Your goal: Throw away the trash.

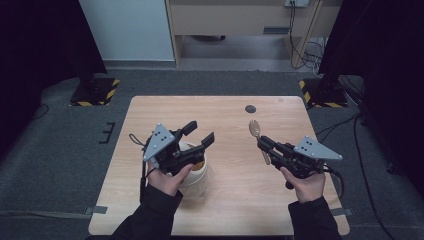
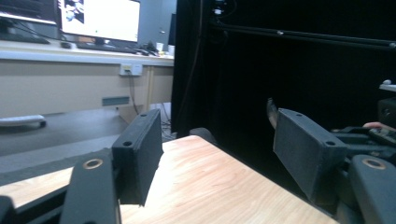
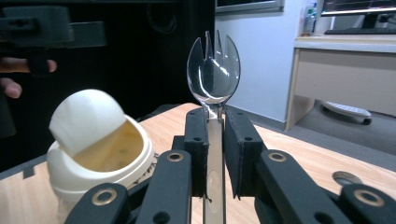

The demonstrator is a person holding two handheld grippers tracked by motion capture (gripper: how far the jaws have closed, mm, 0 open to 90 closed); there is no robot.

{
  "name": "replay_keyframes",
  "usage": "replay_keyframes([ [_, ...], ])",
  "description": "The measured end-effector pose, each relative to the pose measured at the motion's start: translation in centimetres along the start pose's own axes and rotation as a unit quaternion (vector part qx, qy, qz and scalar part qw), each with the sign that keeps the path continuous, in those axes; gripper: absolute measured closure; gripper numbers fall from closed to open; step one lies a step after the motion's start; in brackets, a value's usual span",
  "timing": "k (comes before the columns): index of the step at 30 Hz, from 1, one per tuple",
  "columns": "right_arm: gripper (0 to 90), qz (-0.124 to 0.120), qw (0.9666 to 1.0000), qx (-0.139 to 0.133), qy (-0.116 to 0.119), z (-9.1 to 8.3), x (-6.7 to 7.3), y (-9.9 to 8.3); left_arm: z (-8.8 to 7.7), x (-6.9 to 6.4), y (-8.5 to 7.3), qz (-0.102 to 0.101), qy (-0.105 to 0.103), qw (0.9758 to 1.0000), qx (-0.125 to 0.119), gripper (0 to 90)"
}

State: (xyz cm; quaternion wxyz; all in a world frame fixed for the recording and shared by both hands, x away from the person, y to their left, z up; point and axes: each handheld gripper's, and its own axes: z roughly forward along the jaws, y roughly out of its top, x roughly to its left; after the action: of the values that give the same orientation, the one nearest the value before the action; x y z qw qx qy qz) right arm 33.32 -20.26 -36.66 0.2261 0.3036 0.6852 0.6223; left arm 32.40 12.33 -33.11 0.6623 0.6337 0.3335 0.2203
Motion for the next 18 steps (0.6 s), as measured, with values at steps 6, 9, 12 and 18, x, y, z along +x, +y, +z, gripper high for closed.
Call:
replay_keyframes([
  [6,80.0,-0.006,0.9999,0.006,0.011,0.4,0.6,-0.2,2.0,-1.6,-0.6,-0.008,-0.012,0.9998,0.013,36.7],
  [9,80.0,-0.004,0.9998,0.006,0.017,0.5,0.8,-0.3,3.0,-2.2,-1.1,-0.012,-0.015,0.9996,0.022,38.8],
  [12,80.0,-0.005,0.9998,0.007,0.020,0.6,0.9,-0.4,3.8,-2.8,-1.4,-0.020,-0.016,0.9993,0.026,40.6],
  [18,79.9,-0.003,0.9993,0.008,0.037,0.9,1.3,-0.7,5.3,-3.4,-2.1,-0.033,-0.021,0.9985,0.039,45.5],
])
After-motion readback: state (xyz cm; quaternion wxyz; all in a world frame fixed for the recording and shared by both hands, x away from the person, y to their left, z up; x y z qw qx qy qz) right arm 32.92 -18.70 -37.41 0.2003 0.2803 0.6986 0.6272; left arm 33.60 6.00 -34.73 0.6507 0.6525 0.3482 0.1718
